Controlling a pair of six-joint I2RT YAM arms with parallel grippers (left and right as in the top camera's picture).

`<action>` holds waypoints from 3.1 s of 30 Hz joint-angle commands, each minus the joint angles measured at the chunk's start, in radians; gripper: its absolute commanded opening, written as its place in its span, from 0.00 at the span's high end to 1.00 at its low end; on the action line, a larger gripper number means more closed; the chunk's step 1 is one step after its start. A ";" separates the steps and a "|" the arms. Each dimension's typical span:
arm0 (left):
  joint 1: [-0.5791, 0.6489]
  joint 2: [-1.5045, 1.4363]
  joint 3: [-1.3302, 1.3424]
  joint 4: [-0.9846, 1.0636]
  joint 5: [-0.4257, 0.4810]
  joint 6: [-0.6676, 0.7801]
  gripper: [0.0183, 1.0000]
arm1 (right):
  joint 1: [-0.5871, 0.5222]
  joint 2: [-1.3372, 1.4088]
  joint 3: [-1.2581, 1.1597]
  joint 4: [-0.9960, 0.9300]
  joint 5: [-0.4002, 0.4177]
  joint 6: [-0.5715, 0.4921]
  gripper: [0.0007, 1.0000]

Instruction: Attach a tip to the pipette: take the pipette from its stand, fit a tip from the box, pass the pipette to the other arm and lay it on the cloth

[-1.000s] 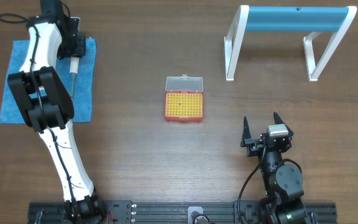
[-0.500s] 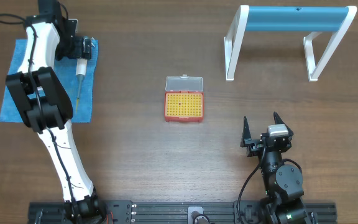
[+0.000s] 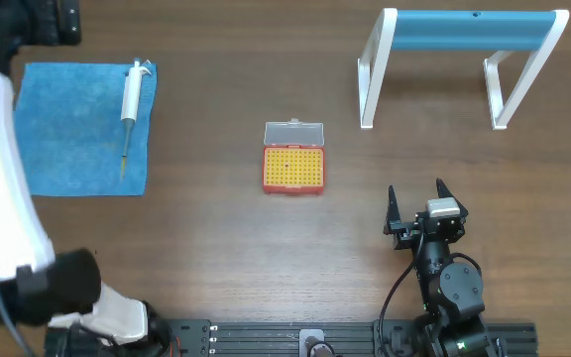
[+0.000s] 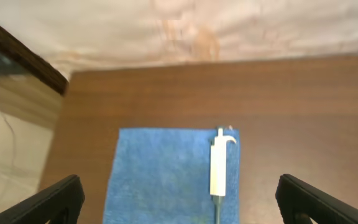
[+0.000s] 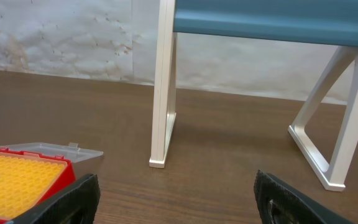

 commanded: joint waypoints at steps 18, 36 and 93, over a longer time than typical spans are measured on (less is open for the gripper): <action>-0.057 -1.055 -1.061 0.787 0.046 -0.570 0.00 | 0.002 0.000 -0.003 -0.006 -0.005 0.012 0.18; -0.232 -1.470 -1.938 1.361 -0.006 -0.484 0.00 | 0.002 0.000 -0.003 -0.006 -0.005 0.012 0.18; -0.246 -1.738 -2.131 1.034 0.061 -0.222 0.00 | -0.353 -0.023 -0.003 -0.025 -0.165 0.001 0.18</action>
